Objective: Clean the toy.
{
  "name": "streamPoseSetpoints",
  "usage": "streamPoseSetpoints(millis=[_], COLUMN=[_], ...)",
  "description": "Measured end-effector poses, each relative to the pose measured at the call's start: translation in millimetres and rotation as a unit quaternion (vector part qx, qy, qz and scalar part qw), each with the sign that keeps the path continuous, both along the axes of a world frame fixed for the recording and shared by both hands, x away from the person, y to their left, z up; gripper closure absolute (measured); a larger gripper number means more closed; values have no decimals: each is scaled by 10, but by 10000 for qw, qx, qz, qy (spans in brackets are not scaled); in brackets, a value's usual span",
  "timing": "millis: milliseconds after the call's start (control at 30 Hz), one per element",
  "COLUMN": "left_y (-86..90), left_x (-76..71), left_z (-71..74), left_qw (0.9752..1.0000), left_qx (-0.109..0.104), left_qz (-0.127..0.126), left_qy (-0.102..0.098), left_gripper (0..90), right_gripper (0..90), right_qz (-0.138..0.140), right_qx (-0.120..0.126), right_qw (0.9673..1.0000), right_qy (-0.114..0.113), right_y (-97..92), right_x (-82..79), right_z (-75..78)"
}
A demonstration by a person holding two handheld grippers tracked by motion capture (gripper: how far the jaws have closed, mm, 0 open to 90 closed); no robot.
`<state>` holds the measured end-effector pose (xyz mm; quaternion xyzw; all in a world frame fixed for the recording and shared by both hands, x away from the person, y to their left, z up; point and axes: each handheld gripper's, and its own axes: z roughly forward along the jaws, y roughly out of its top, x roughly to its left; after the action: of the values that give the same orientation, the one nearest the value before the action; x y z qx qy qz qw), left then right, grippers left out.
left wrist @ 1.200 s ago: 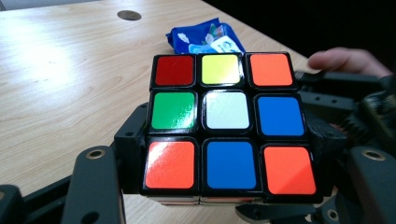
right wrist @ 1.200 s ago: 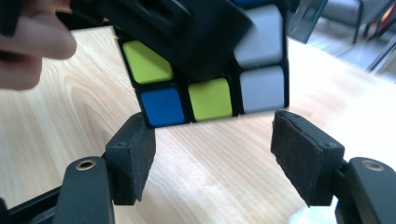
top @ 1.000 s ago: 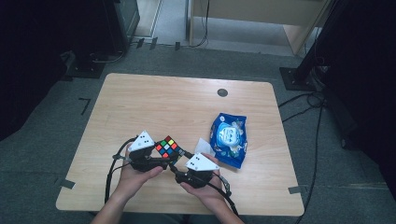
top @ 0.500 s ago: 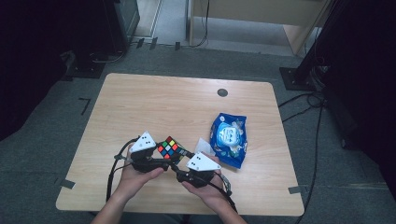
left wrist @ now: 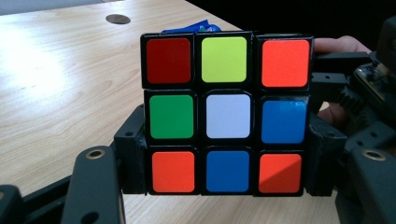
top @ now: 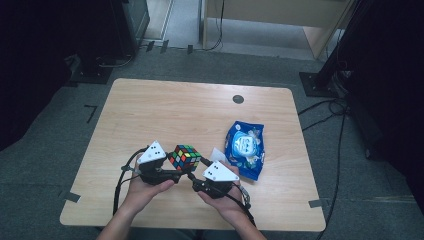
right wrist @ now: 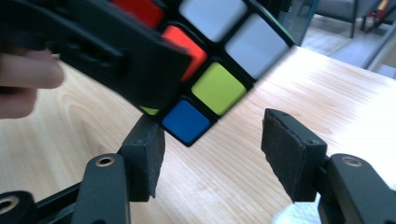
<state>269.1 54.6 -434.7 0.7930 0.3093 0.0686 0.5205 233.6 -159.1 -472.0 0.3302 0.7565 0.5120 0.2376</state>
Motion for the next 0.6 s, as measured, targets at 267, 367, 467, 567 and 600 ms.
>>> streamPoseSetpoints(millis=[267, 367, 467, 567, 600], left_y=[-7, -6, 1, 45, 45], left_x=[-5, -9, -21, -16, -16], left_z=[-8, -2, 9, 31, 31], left_qw=[10000, 10000, 9999, 9999, 9999], left_qx=[-27, 0, -2, -121, -121], left_qz=[-37, -73, -38, -46, -46], left_qy=[12, -24, -106, -109, -109], left_gripper=[340, 341, 341, 341, 341], right_gripper=[412, 412, 409, 496, 496], right_qz=[-40, -32, 7, -173, -173], right_qx=[42, 56, -27, -308, -308], right_qw=[10000, 10000, 9999, 9988, 9988], right_qy=[21, -11, -149, -327, -327], right_y=[-43, -63, -69, -109, -109], right_x=[12, 19, 17, 41, 41], right_z=[7, 15, 20, -3, -3])
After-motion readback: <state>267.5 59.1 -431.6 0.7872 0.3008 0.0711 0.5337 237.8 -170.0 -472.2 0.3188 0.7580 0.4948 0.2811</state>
